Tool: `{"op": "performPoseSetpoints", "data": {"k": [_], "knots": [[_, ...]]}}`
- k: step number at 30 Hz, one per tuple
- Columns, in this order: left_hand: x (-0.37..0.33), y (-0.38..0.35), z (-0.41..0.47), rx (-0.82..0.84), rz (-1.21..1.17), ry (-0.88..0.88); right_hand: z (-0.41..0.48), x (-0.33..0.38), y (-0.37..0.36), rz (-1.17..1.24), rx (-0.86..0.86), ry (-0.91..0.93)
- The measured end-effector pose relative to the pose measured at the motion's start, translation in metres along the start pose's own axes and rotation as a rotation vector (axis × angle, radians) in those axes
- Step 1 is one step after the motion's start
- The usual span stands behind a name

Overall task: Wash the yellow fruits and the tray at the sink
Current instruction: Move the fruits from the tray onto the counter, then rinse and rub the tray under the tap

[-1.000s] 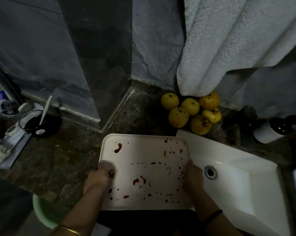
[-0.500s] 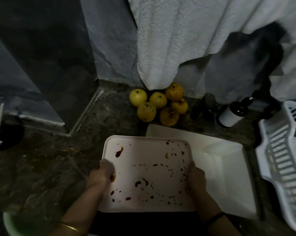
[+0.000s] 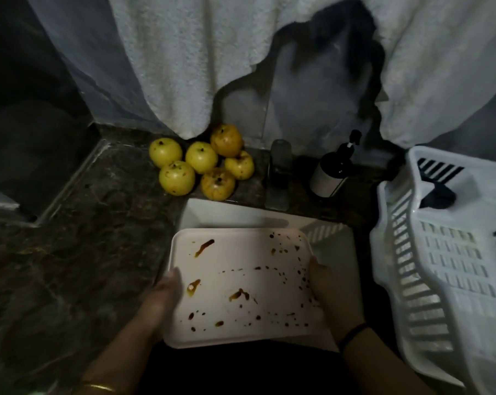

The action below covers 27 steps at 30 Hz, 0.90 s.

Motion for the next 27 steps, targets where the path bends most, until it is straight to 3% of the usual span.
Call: {"op": "performPoseSetpoints", "data": {"k": [4, 8, 11, 16, 23, 27], "knots": [[-0.003, -0.003, -0.002, -0.166, 0.128, 0.002, -0.002, 0.034, 0.009, -0.076, -0.130, 0.248], [-0.007, -0.003, 0.009, -0.214, 0.119, -0.008, -0.019, 0.117, 0.005, -0.214, -0.344, 0.605], [-0.016, -0.005, 0.015, -0.220, 0.119, -0.078, -0.034, 0.185, -0.014, -0.236, -0.369, 0.797], [-0.032, -0.014, 0.027, -0.170, 0.056, -0.155, -0.005, 0.241, -0.061, -0.584, -0.239, 0.675], [-0.047, -0.023, 0.043, -0.123, 0.097, -0.260, 0.023, 0.260, -0.082, -0.987, -0.382, 0.516], [-0.057, -0.028, 0.042, -0.077, 0.084, -0.276, 0.024, 0.262, -0.081, -1.073, -0.393, 0.472]]}}
Point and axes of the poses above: each hand's wrist, its own z-axis towards the middle knuckle, its own y-axis out of the back of the hand, x = y × z, the point moved 7 cm from there along z, towards the middle knuckle, and after that the axes turned 7 degrees about z, right-handed, at the moved point
